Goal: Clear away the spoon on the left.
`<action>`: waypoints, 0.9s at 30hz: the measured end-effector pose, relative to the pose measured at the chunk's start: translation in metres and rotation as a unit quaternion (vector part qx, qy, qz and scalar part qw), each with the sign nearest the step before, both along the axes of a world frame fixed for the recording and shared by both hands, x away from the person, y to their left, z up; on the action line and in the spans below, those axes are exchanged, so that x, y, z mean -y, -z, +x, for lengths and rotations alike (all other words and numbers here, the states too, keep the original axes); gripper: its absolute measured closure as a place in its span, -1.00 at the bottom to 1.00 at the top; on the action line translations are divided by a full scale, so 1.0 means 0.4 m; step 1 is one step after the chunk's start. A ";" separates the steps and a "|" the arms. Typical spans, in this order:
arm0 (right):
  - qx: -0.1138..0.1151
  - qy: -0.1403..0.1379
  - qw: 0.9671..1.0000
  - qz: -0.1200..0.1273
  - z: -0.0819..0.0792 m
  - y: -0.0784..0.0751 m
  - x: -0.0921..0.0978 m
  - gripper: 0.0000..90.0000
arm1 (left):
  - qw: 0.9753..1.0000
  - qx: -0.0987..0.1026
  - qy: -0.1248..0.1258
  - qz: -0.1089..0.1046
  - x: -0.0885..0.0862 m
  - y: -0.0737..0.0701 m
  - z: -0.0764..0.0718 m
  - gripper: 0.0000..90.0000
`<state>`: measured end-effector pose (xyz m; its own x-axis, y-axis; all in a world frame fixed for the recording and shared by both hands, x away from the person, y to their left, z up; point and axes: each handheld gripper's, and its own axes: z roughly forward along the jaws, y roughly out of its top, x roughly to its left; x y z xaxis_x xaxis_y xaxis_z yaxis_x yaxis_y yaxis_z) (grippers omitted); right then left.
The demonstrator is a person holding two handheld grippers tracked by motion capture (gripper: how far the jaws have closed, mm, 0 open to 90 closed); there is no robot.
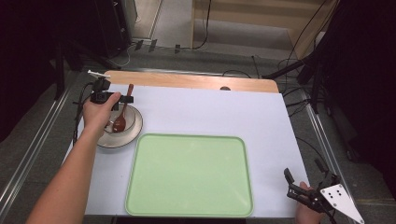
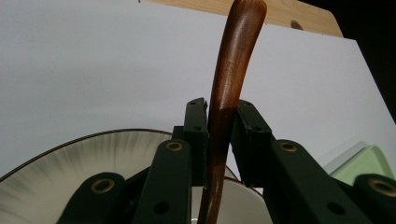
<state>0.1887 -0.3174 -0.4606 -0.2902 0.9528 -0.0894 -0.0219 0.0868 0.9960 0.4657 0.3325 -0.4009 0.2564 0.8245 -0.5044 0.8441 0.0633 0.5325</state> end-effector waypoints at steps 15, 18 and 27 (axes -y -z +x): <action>0.000 0.000 1.000 -0.002 0.000 0.000 0.000 -1.00 | 1.000 0.011 0.013 0.006 -0.002 -0.009 -0.008 0.88; 0.001 0.000 1.000 -0.001 0.000 0.000 0.000 -1.00 | 1.000 0.015 0.014 0.010 0.000 -0.011 -0.010 0.89; 0.001 0.000 1.000 -0.001 0.000 0.000 0.000 -1.00 | 1.000 0.023 -0.001 -0.006 -0.005 -0.034 -0.018 0.90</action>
<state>0.1888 -0.3175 -0.4605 -0.2901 0.9525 -0.0925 -0.0231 0.0897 0.9957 0.4583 0.3343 -0.3874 0.2769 0.8191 -0.5024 0.8188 0.0725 0.5695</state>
